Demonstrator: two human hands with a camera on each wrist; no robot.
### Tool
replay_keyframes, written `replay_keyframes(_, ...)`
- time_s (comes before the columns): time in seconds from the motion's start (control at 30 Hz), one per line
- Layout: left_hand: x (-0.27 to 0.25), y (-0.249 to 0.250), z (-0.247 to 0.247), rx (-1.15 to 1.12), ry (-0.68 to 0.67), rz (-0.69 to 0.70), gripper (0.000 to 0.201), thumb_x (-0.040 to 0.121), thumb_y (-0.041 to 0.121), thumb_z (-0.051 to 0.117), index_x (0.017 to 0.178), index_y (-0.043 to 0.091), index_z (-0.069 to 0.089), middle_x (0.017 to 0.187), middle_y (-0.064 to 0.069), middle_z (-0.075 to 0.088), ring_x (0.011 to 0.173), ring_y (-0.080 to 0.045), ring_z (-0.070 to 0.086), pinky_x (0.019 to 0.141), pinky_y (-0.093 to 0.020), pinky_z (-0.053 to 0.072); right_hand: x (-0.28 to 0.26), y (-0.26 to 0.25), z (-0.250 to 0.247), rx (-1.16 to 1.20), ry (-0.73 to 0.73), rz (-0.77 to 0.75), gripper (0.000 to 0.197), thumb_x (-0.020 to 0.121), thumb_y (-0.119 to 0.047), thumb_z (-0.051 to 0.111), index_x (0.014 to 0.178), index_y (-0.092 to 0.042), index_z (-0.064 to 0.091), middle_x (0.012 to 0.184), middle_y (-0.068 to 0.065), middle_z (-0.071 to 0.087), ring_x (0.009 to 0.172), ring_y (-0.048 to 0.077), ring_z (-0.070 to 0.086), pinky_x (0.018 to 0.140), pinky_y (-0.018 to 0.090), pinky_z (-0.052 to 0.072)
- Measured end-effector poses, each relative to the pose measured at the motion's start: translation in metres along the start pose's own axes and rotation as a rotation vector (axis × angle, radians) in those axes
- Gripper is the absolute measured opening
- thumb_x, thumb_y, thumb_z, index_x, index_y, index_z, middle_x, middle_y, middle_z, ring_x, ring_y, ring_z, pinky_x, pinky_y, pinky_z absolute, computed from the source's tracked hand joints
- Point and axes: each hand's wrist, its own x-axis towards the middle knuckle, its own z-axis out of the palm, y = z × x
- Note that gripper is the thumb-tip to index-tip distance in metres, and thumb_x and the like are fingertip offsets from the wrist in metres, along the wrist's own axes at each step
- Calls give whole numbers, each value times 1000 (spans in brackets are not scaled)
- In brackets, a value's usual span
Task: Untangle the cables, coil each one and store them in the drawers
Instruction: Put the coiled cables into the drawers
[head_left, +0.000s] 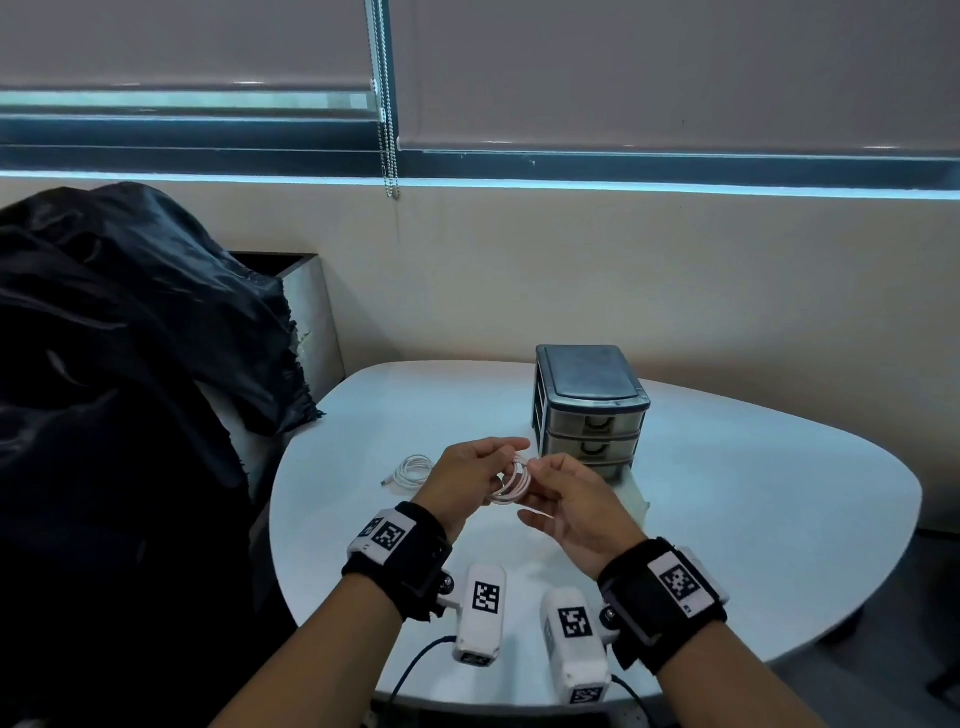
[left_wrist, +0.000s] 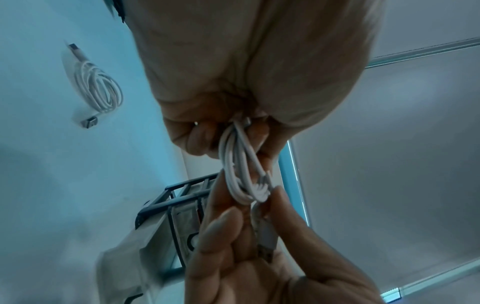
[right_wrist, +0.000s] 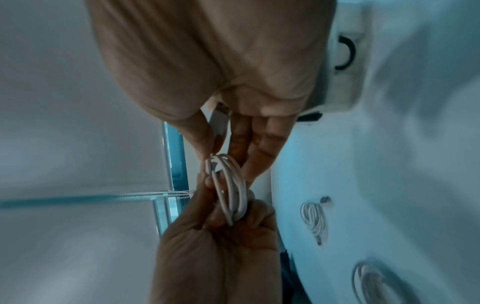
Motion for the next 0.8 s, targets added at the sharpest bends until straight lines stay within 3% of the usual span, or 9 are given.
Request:
replay_keyframes(0.13, 0, 3, -5, -130, -73, -41, 23, 99, 14, 53, 107, 15, 74, 64, 1, 52, 65, -16, 43, 71, -30, 36, 0, -1, 1, 110, -32, -2, 12, 100, -13, 51, 88, -12, 53, 75, 6, 70, 65, 15, 65, 62, 27, 52)
replay_keyframes(0.2, -2, 5, -8, -199, -119, -71, 20, 96, 11, 57, 108, 10, 73, 68, 0, 53, 58, -12, 46, 63, -26, 34, -1, -4, 4, 104, -51, -29, 12, 100, -13, 50, 89, -11, 52, 70, 4, 68, 61, 14, 64, 66, 28, 48)
replay_keyframes(0.27, -3, 8, -11, -206, -150, -87, 20, 93, 12, 61, 108, 7, 73, 79, -6, 58, 61, -14, 51, 63, -26, 36, -3, -8, 6, 80, -71, -59, 12, 101, -11, 49, 90, -10, 51, 66, 4, 67, 58, 15, 65, 69, 31, 46)
replay_keyframes(0.33, -3, 10, -15, -170, -162, -72, 20, 92, 14, 63, 106, 7, 75, 88, -11, 62, 69, -18, 52, 65, -28, 38, -2, -10, 7, 25, -64, -84, 11, 100, -12, 52, 89, -10, 52, 67, 4, 66, 57, 15, 65, 68, 31, 48)
replay_keyframes(0.47, -5, 14, -18, 31, -116, -6, 19, 94, 14, 63, 107, 9, 75, 81, -9, 66, 70, -16, 55, 71, -29, 46, -2, -14, -1, -188, -49, -154, 14, 93, -12, 64, 84, -10, 54, 76, 14, 64, 63, 20, 62, 59, 27, 53)
replay_keyframes(0.53, -6, 15, -19, 83, -93, 21, 20, 94, 12, 63, 110, 9, 74, 76, -7, 65, 67, -14, 56, 75, -29, 51, -4, -19, -4, -265, -79, -169, 14, 90, -10, 67, 83, -9, 55, 78, 16, 66, 65, 21, 64, 61, 29, 54)
replay_keyframes(0.6, -6, 18, -19, 146, -108, 59, 23, 95, 12, 62, 116, 14, 72, 78, -6, 65, 67, -12, 54, 71, -25, 50, -6, -24, -6, -264, -96, -183, 14, 89, -8, 67, 81, -9, 55, 76, 14, 67, 65, 20, 64, 63, 30, 54)
replay_keyframes(0.7, -6, 23, -15, 212, -150, 170, 34, 94, 6, 62, 124, 21, 66, 93, -7, 66, 73, -15, 53, 59, -17, 46, -7, -28, -4, -179, -66, -182, 16, 93, -6, 61, 80, -10, 53, 75, 12, 69, 64, 20, 65, 64, 30, 53)
replay_keyframes(0.8, -5, 17, -9, 323, -132, 248, 34, 94, 4, 60, 121, 24, 66, 99, 3, 69, 73, -8, 59, 60, -17, 47, -7, -25, -2, -194, 0, -147, 17, 96, -7, 59, 80, -11, 52, 77, 11, 70, 62, 16, 64, 60, 27, 49)
